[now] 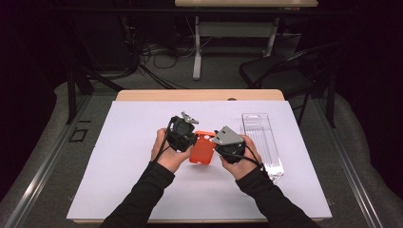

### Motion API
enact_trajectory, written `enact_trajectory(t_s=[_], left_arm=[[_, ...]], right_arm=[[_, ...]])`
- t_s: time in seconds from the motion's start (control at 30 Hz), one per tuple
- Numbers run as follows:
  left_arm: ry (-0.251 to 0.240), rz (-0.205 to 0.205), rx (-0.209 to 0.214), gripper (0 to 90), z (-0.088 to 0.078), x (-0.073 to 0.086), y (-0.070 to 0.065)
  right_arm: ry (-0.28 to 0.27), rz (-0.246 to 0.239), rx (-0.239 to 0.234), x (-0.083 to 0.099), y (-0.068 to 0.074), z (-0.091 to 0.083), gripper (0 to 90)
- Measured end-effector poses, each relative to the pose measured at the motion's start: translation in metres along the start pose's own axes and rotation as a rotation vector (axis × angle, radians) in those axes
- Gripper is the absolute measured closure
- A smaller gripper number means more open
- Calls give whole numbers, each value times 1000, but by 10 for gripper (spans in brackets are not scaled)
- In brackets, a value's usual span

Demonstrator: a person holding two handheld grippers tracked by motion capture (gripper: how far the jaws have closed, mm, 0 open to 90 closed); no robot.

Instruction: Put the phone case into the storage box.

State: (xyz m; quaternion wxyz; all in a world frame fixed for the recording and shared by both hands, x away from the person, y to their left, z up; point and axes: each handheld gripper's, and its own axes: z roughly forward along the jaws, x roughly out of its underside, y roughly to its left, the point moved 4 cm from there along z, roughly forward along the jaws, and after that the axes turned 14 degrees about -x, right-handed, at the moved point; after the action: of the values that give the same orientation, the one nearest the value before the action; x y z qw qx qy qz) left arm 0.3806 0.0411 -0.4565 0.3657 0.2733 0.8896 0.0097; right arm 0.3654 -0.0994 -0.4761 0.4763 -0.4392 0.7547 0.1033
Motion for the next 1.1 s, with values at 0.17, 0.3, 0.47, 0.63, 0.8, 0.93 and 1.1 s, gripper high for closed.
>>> enact_trajectory(t_s=[0.17, 0.3, 0.47, 0.63, 0.8, 0.93, 1.1], left_arm=[[-1, -3, 10, 847, 0, 0, 0], [-4, -4, 10, 845, -1, 0, 0], [-4, -5, 12, 843, -1, 0, 0], [-11, -10, 14, 841, -1, 0, 1], [-17, -12, 26, 827, -1, 0, 2], [-21, -20, 37, 805, -2, 0, 3], [-28, -29, 42, 747, -2, 1, 5]], right_arm=[[-1, -16, 6, 0, 1, 0, 803], [-4, -26, 6, -1, 0, -1, 804], [-5, -34, 8, 0, 0, -1, 804], [-11, -35, 11, -1, -1, -1, 805], [-15, -41, 10, -1, -1, -2, 805], [-20, -44, 10, -1, -1, -3, 806], [-19, -53, 9, -2, -1, -3, 806]])
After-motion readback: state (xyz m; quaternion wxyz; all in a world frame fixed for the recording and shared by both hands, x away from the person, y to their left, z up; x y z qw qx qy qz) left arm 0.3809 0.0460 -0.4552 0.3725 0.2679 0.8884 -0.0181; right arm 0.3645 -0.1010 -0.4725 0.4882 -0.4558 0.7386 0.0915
